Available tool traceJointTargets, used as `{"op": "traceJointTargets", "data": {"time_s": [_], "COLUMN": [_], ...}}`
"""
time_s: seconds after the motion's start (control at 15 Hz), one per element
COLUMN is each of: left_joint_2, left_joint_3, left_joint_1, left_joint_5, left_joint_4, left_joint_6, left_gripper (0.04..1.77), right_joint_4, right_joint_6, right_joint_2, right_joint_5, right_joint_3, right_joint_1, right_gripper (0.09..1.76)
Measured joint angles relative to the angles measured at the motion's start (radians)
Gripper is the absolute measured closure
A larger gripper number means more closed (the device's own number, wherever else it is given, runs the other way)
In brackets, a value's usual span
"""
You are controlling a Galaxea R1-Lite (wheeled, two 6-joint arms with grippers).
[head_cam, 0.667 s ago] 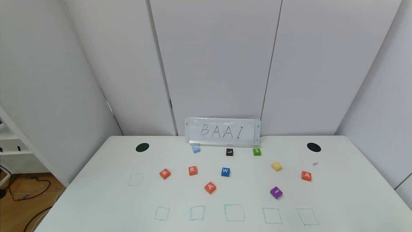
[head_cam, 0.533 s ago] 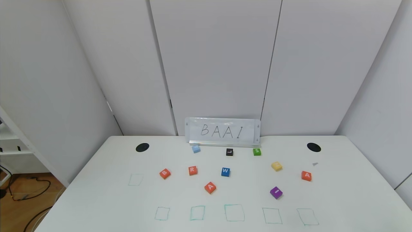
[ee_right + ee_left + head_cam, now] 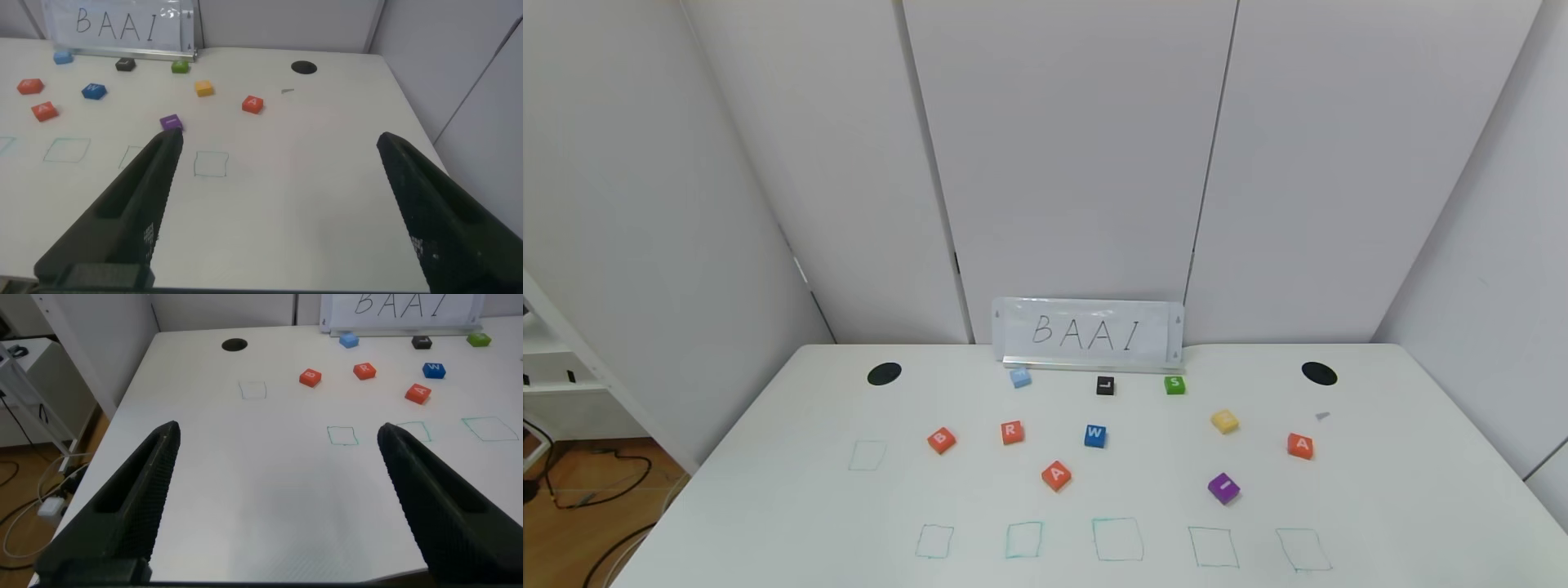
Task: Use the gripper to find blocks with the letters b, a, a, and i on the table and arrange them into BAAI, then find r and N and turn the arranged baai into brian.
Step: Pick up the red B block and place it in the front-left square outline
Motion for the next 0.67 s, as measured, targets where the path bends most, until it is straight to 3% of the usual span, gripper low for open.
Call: {"op": "traceJointTargets", "data": {"time_s": [0.67], "left_joint_2": [0.0], "left_joint_3": [0.005], "left_joint_1": [-0.001], "left_joint_5": [0.001], "left_joint_4": [-0.014], "left_joint_6": [0.0], "left_gripper": [0.09], "right_joint_4": [0.0], "right_joint_6": [-0.001], "right_joint_2": [0.0], "right_joint_5": [0.0], "right_joint_3": [0.0], "right_joint_1": [0.0], "right_gripper": [0.14]}}
